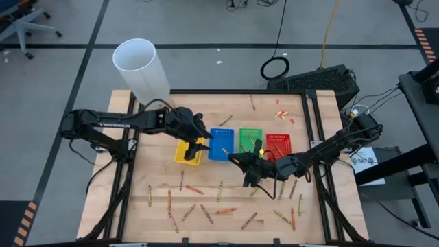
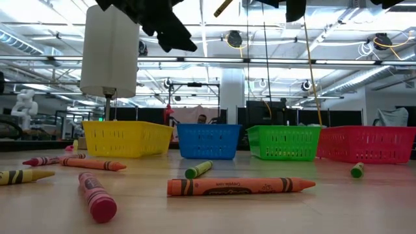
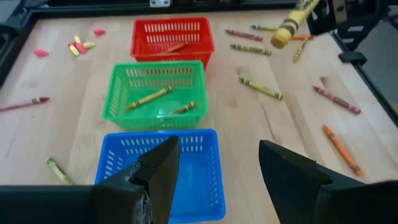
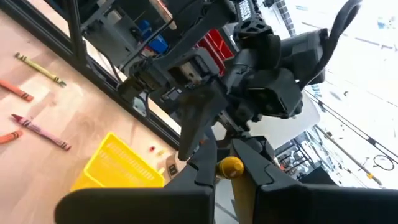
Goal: Sort crayons
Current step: Put the yellow crayon into the green bin
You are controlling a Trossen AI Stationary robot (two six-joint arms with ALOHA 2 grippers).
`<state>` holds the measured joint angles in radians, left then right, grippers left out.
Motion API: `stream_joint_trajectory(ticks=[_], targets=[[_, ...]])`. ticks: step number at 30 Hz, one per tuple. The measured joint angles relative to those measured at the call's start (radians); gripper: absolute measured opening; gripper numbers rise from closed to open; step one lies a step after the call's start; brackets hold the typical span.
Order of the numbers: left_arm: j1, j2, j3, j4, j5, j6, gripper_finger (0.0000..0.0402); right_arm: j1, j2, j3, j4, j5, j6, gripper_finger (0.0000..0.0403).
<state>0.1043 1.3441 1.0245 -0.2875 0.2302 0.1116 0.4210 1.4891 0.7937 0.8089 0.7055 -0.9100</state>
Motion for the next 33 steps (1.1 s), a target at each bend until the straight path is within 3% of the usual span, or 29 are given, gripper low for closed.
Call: stream_joint_trajectory(ticks=[8,14,19,29,33], targets=[[0.0,0.001,-0.018,-0.012,0.0,-0.002,0.0219,0.0,0.0,0.0,0.012,0.003,0.066,0.0009],[0.0,0.001,-0.018,-0.017,0.0,-0.002,0.0219,0.001,-0.011,0.0,0.049,0.135,0.368,0.0009],[0.0,0.001,-0.018,-0.068,0.0,0.005,0.0219,0.007,-0.062,0.0,0.016,0.155,0.569,0.0009],[-0.007,0.001,-0.018,-0.108,-0.002,0.019,0.0219,0.012,-0.215,-0.001,-0.249,0.152,0.939,0.0009],[-0.02,0.001,-0.018,-0.104,-0.003,0.026,0.0219,0.012,-0.262,-0.001,-0.32,0.106,1.016,0.0009]])
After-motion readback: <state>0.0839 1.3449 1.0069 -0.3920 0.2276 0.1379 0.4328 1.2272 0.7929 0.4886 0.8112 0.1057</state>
